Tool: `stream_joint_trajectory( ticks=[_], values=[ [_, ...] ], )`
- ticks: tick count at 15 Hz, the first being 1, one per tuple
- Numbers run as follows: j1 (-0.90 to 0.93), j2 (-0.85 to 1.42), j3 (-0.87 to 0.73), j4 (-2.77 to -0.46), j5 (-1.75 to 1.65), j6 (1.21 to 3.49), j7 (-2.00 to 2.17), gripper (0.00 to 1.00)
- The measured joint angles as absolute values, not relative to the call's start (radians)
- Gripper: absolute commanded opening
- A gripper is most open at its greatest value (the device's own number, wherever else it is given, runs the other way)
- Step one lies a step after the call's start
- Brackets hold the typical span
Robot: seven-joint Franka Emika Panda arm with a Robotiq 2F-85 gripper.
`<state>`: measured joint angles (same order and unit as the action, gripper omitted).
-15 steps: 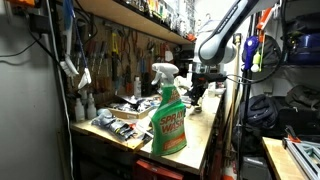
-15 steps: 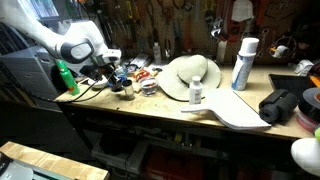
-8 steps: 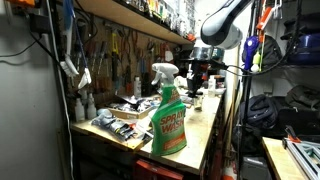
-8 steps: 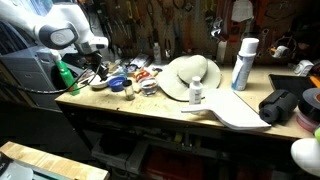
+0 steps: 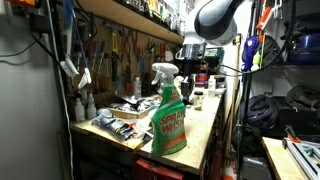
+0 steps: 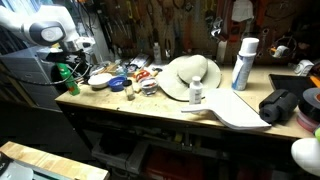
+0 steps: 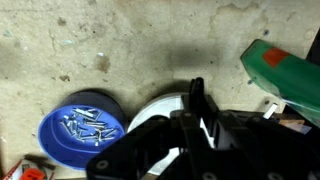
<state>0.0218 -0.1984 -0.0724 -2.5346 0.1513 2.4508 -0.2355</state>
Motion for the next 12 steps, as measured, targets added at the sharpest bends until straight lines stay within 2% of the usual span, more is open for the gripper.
stream_joint_trajectory(
  ticks=[2,3,4,11,12],
  values=[
    [0.028,-0.166,-0.062,-2.511,0.151,2.454,-0.235,0.04],
    [0.029,-0.148,-0.057,-2.500,0.151,2.462,-0.235,0.40],
    [0.029,-0.132,-0.053,-2.490,0.151,2.470,-0.235,0.40],
    [0.021,-0.087,-0.059,-2.447,0.259,2.525,-0.268,0.92],
    [0.018,-0.101,-0.068,-2.446,0.307,2.523,-0.303,0.76]
  ],
)
